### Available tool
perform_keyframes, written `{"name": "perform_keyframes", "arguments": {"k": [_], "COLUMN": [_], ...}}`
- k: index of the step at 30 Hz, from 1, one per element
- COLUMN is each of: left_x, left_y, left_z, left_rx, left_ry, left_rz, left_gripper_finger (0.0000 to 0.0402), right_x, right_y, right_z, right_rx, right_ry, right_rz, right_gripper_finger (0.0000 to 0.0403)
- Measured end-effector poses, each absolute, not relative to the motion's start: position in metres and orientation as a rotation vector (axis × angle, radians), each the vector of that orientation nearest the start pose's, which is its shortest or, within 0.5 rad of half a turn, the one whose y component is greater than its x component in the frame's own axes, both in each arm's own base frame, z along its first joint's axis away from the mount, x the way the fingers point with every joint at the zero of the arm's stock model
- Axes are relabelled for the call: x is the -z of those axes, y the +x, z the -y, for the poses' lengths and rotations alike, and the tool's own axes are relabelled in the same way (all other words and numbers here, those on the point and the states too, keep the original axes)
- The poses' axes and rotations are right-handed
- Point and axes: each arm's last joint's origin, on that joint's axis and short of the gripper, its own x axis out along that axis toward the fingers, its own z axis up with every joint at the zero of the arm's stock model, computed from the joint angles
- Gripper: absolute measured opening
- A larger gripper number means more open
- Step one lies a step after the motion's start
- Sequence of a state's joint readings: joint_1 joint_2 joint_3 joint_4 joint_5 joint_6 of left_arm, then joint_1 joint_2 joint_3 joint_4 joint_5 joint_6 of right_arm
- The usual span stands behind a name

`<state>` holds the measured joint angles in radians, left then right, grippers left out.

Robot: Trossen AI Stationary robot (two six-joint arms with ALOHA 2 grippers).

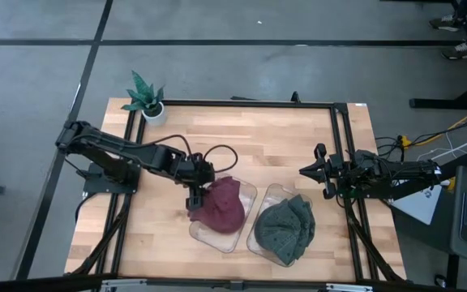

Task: Pick & Place hat
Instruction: Put the red cap into the left transparent bin, then return to Home Position

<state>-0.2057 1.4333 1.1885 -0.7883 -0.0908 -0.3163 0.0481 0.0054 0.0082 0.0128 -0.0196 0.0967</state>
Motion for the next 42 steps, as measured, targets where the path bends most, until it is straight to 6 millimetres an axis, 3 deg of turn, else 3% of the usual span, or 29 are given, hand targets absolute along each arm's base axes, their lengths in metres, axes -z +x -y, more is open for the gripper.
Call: {"name": "perform_keyframes", "arguments": {"k": [14,28,35,39,42], "left_x": [-0.289,-0.340,-0.364,-0.352,-0.332], "left_y": [0.273,0.245,0.226,0.209,0.193], "left_z": [0.051,0.046,0.025,0.009,-0.003], "left_rx": [-0.074,-0.014,-0.092,-0.171,-0.223], "left_ry": [-0.153,-0.162,0.000,0.005,-0.017], "left_rz": [-1.008,-0.717,-0.549,-0.441,-0.355], "left_gripper_finger": [0.0235,0.0237,0.0237,0.0237,0.0237], "right_x": [-0.167,-0.167,-0.167,-0.167,-0.167], "right_y": [0.097,0.097,0.097,0.097,0.097], "right_z": [-0.005,-0.005,-0.005,-0.005,-0.005], "right_rx": [-0.069,-0.068,-0.069,-0.069,-0.069], "right_ry": [0.097,0.097,0.097,0.097,0.097], "right_rz": [0.012,0.012,0.012,0.012,0.012], "right_gripper_finger": [0.0034,0.0034,0.0034,0.0034,0.0034]}}
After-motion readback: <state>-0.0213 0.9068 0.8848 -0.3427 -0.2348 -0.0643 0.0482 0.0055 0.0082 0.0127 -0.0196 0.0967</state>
